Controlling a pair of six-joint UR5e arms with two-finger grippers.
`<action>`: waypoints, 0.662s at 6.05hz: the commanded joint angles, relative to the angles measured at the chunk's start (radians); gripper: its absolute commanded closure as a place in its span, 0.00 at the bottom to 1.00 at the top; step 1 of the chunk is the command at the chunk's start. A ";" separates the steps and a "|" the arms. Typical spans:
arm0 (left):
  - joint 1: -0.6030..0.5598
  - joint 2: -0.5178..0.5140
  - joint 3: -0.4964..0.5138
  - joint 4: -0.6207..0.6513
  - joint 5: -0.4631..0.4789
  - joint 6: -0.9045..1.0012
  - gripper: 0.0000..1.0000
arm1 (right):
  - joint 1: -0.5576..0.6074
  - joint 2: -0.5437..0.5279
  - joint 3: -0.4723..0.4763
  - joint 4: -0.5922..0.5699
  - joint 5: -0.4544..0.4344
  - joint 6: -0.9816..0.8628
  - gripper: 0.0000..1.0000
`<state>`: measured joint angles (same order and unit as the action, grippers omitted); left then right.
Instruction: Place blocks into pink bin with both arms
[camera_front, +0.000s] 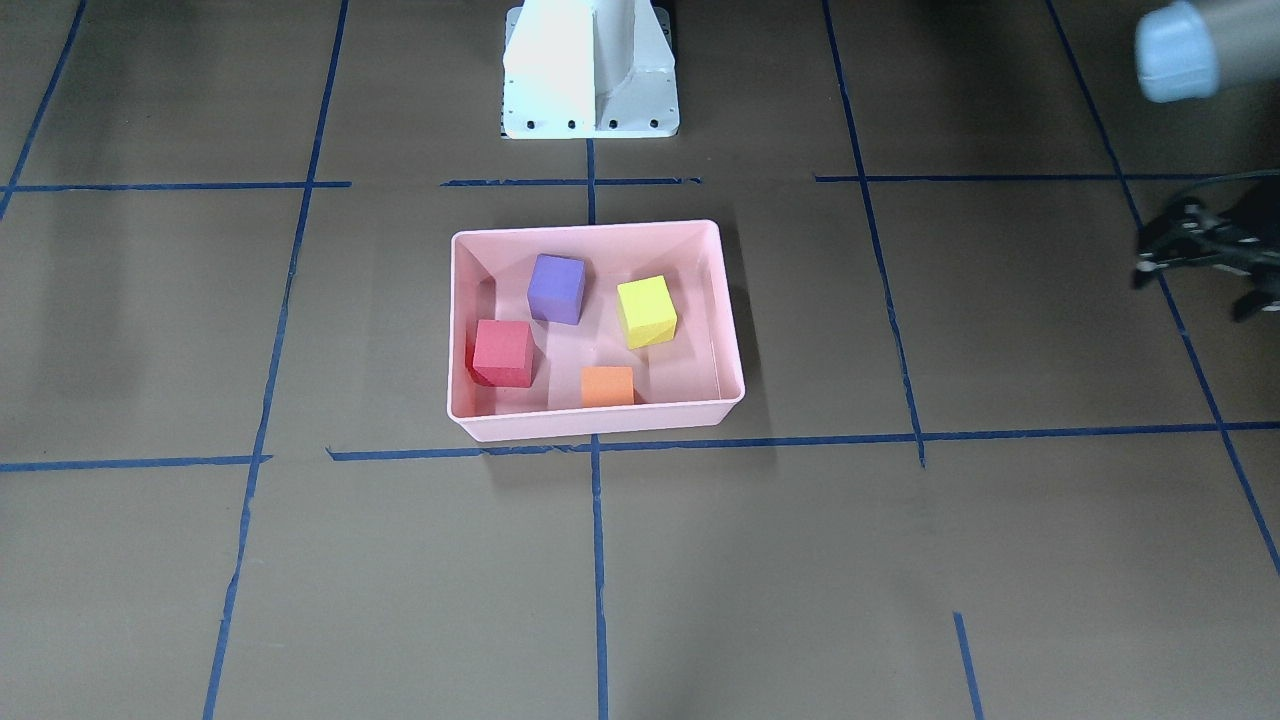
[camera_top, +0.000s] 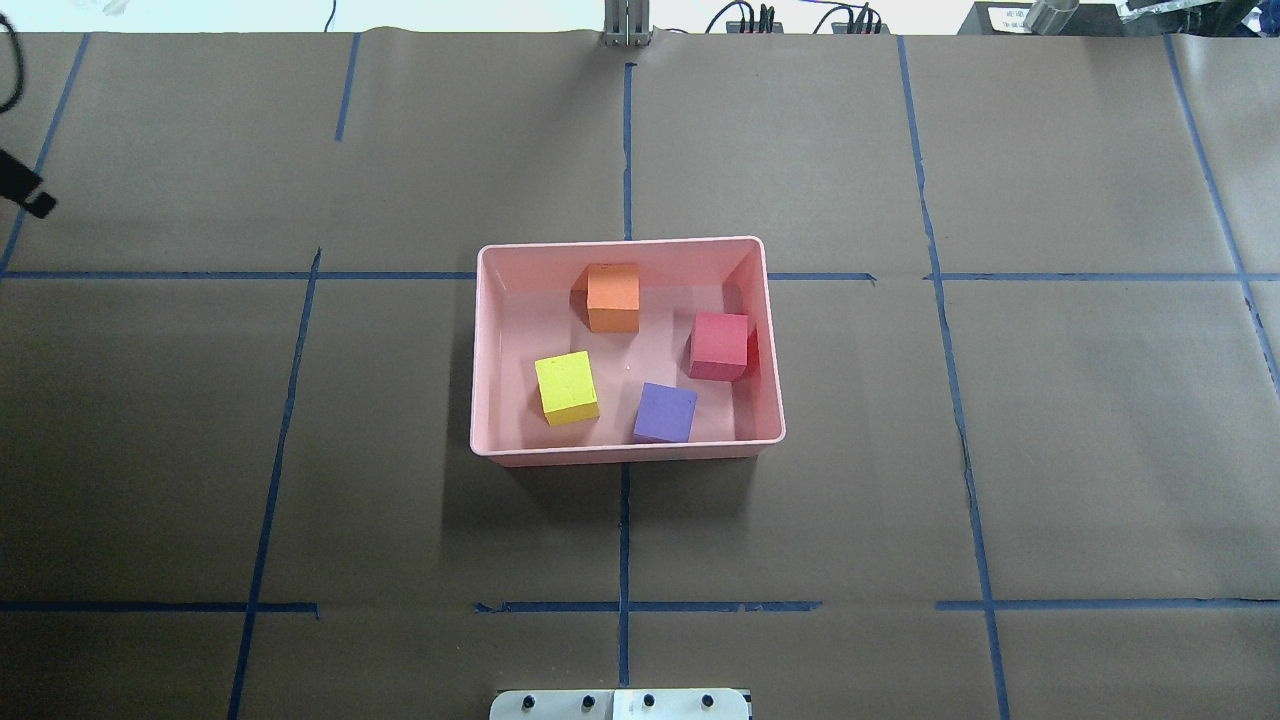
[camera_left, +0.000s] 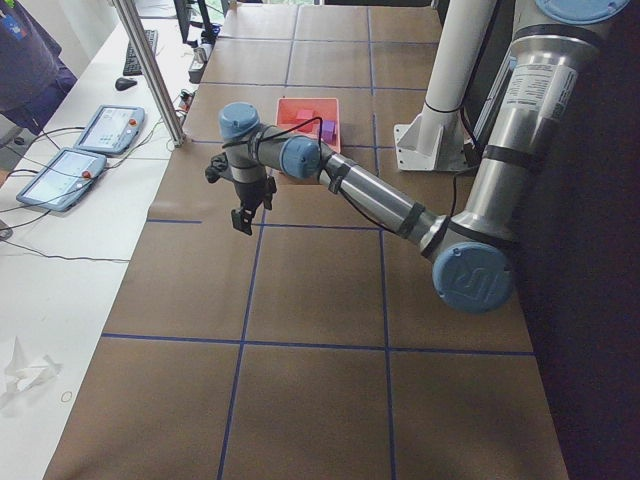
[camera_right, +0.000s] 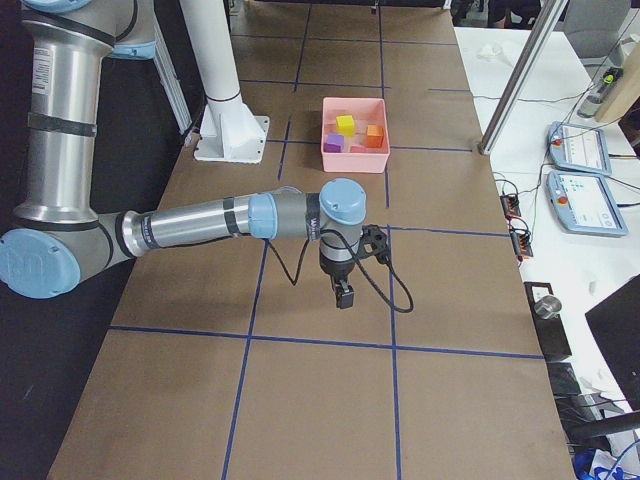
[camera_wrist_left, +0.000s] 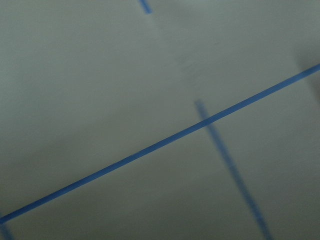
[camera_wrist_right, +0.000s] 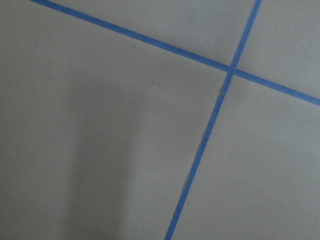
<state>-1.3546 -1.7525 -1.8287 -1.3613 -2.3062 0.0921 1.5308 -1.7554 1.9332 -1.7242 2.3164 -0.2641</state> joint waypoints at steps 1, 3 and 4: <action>-0.160 0.155 0.051 -0.009 -0.009 0.099 0.00 | 0.046 -0.042 -0.013 -0.002 0.003 0.014 0.00; -0.241 0.269 0.055 -0.010 -0.019 0.158 0.00 | 0.045 -0.033 -0.008 0.000 0.009 0.126 0.00; -0.238 0.293 0.075 -0.007 -0.006 0.147 0.00 | 0.045 -0.033 -0.010 0.000 0.009 0.126 0.00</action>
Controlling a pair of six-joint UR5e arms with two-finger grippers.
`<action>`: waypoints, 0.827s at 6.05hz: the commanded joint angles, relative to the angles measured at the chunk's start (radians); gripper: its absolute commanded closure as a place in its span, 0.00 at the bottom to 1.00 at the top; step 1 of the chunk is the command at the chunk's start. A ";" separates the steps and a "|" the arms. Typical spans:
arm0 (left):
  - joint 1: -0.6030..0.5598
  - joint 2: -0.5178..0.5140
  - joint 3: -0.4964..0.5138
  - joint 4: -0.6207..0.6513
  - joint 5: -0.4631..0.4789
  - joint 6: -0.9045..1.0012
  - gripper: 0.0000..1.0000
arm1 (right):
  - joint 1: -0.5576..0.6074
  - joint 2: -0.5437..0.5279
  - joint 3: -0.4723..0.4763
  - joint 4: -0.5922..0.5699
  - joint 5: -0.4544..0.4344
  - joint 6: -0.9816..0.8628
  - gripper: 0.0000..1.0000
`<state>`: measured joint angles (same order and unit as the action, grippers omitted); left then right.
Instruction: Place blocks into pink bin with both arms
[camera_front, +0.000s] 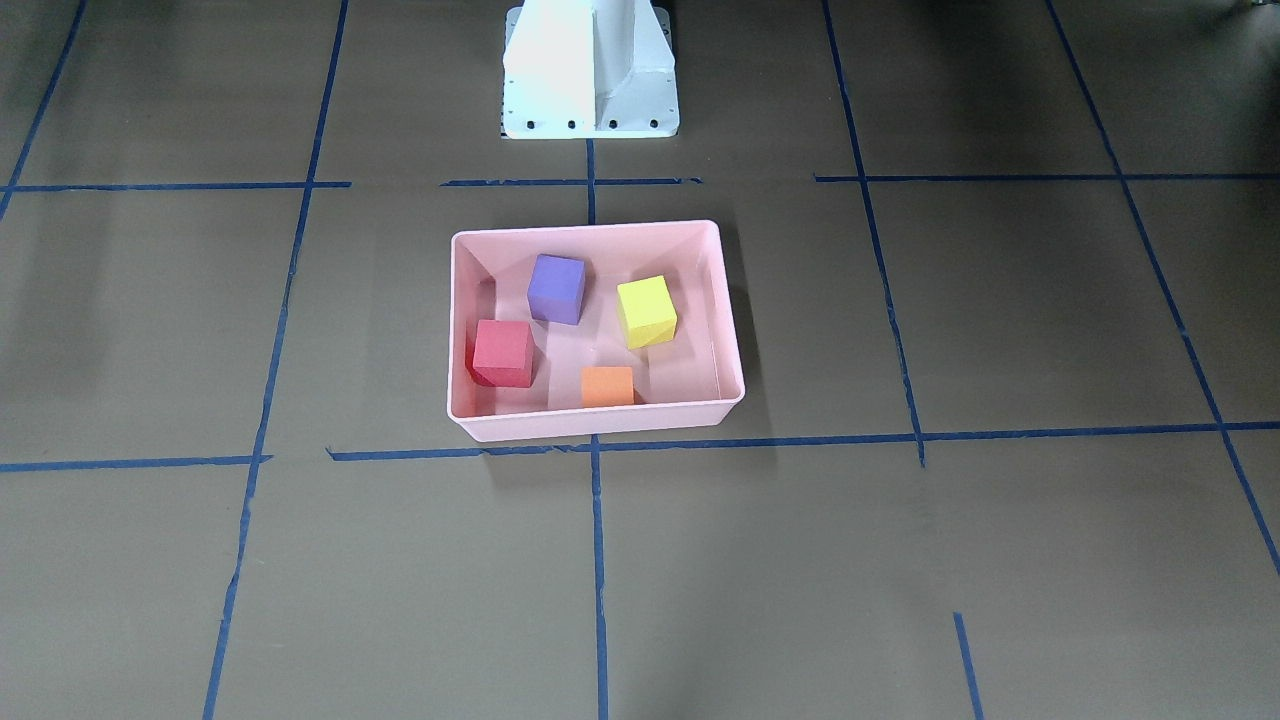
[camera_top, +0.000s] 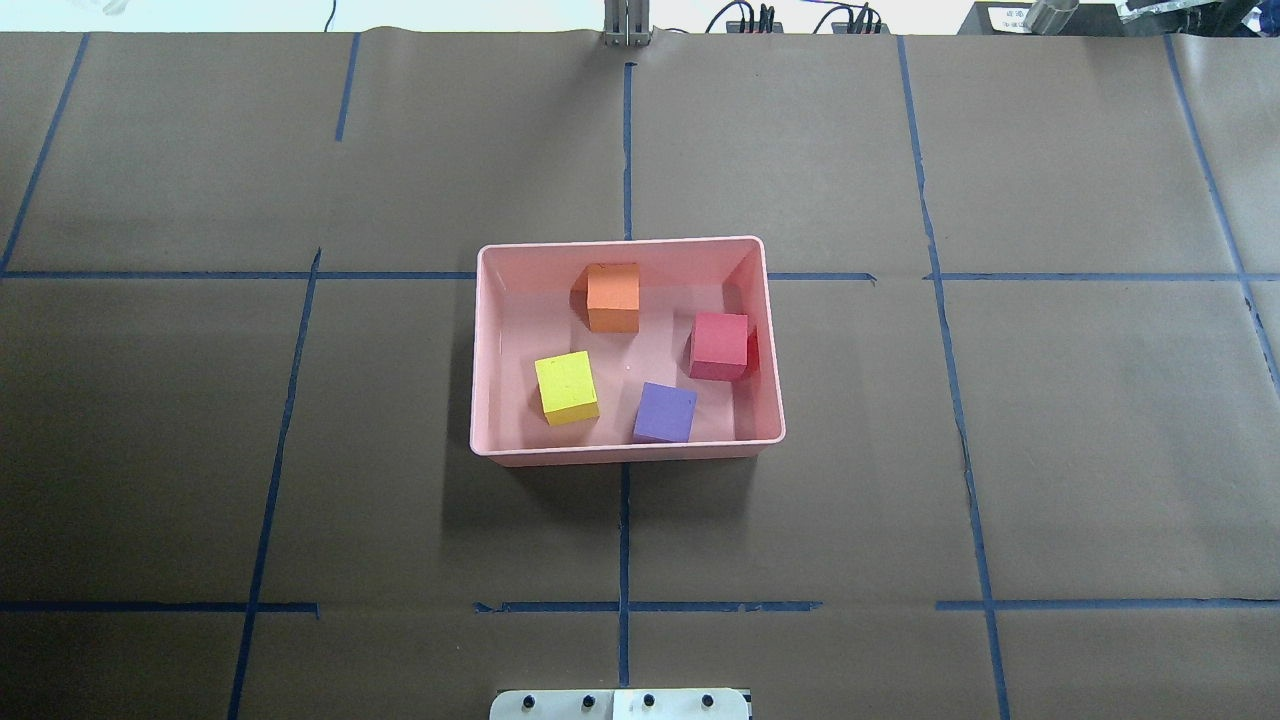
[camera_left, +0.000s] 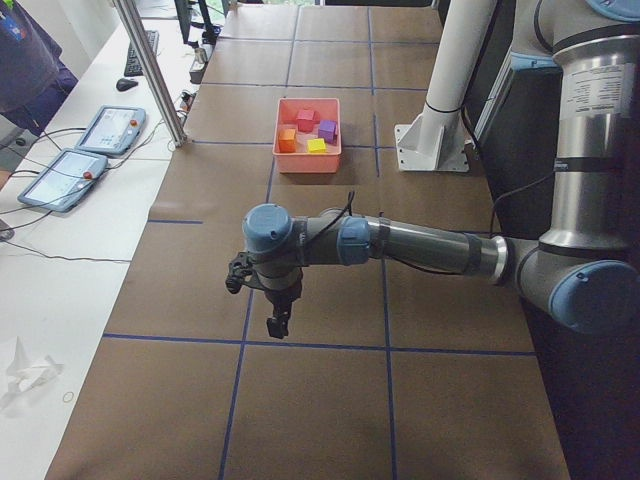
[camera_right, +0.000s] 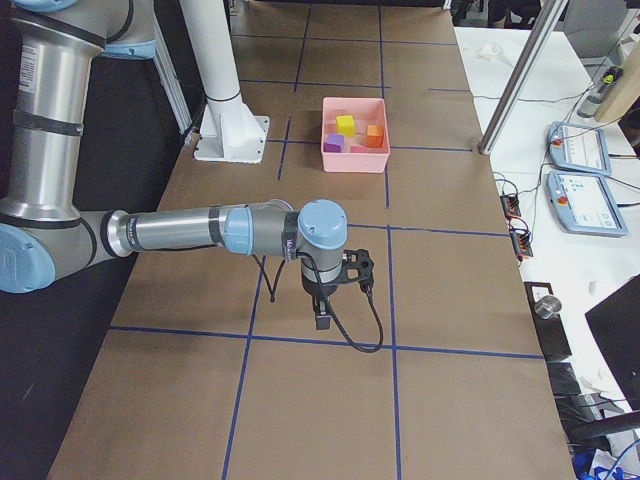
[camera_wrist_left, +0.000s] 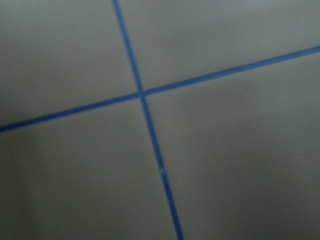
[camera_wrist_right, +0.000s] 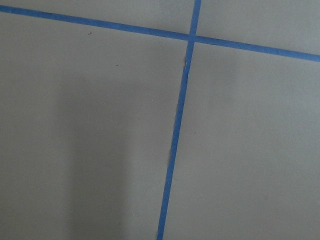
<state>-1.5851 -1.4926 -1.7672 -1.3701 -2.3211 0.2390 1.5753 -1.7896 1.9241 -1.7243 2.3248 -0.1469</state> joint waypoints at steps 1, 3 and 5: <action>-0.007 0.034 0.041 -0.009 0.006 0.003 0.00 | 0.000 0.001 0.000 0.000 0.001 0.007 0.00; -0.006 0.032 0.029 -0.007 0.011 0.008 0.00 | 0.000 0.001 0.001 0.000 0.002 0.007 0.00; -0.004 0.032 0.026 -0.007 0.008 0.010 0.00 | 0.000 0.001 0.000 0.000 0.004 0.007 0.00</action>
